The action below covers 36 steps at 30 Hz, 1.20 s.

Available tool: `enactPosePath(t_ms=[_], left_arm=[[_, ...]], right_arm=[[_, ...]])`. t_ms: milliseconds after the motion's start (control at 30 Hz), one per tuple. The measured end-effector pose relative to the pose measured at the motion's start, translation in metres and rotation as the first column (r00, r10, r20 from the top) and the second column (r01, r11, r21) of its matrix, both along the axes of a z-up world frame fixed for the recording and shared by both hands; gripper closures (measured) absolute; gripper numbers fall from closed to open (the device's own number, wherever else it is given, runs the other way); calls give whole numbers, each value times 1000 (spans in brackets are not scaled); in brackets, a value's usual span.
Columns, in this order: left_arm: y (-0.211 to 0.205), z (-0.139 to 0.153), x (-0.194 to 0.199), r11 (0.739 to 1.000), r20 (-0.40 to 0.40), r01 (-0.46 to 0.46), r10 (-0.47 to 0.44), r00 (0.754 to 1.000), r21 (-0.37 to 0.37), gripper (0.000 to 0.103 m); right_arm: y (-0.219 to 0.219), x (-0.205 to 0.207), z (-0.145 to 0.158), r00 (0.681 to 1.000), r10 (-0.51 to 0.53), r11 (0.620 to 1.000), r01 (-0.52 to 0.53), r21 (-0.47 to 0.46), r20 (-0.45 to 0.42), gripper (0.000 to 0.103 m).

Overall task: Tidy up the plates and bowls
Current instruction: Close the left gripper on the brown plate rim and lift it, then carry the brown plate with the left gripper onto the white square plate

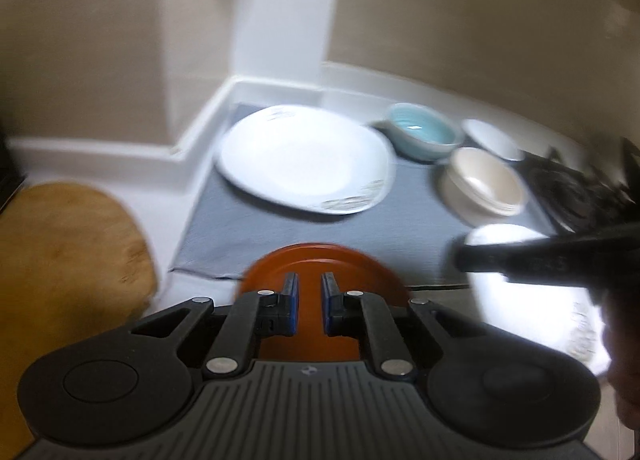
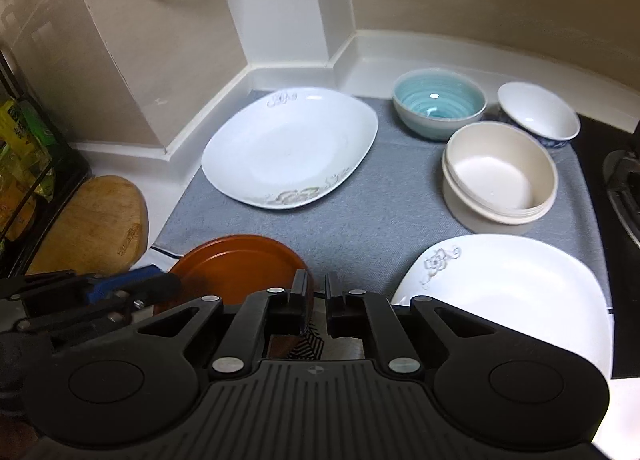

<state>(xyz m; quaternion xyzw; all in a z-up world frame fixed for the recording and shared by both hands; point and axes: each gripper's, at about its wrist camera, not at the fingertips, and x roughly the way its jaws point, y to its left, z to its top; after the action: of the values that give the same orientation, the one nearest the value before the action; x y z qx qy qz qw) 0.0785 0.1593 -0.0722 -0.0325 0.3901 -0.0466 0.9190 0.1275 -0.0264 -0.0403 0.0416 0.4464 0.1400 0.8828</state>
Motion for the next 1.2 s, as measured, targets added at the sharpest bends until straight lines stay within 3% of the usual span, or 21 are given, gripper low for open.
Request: enactPosePath(t_ms=[167,300,333,500,567,633,700,800,967,1200], left_arm=[[20,-16,8,995,-59,-102,103,993,18,89],[25,-24,10,992,-87,-121,124,988,37,70],[25,-26,9,991,-96,-126,130,987,40,69],[26,-33,5,991,-125,-130,134,983,37,69],[22,-36,5,991,-134,-128,131,982,34,69],[22,-37,5,992,-133,-121,124,983,33,72],[22,-37,3,993,-139,-111,114,984,24,88],[18,-36,0,993,-136,-114,118,984,34,88],[18,-31,-7,990,-121,-133,137,983,40,88],[5,-20,-18,987,-92,-153,158,983,58,88]], right_arm=[[12,13,-16,999,29,1000,-29,0,-43,93],[22,21,-30,995,62,998,-63,-4,-72,93],[25,24,-34,994,68,998,-70,-10,-85,93],[33,31,-51,987,93,994,-99,-49,-128,89],[35,33,-57,985,97,993,-106,-56,-145,82],[37,36,-63,981,107,991,-118,-60,-165,82],[39,37,-68,977,111,991,-123,-58,-181,81],[40,38,-67,974,138,988,-148,-43,-181,79],[37,38,-66,972,145,988,-153,-28,-183,92],[30,31,-52,972,178,983,-183,-15,-150,92]])
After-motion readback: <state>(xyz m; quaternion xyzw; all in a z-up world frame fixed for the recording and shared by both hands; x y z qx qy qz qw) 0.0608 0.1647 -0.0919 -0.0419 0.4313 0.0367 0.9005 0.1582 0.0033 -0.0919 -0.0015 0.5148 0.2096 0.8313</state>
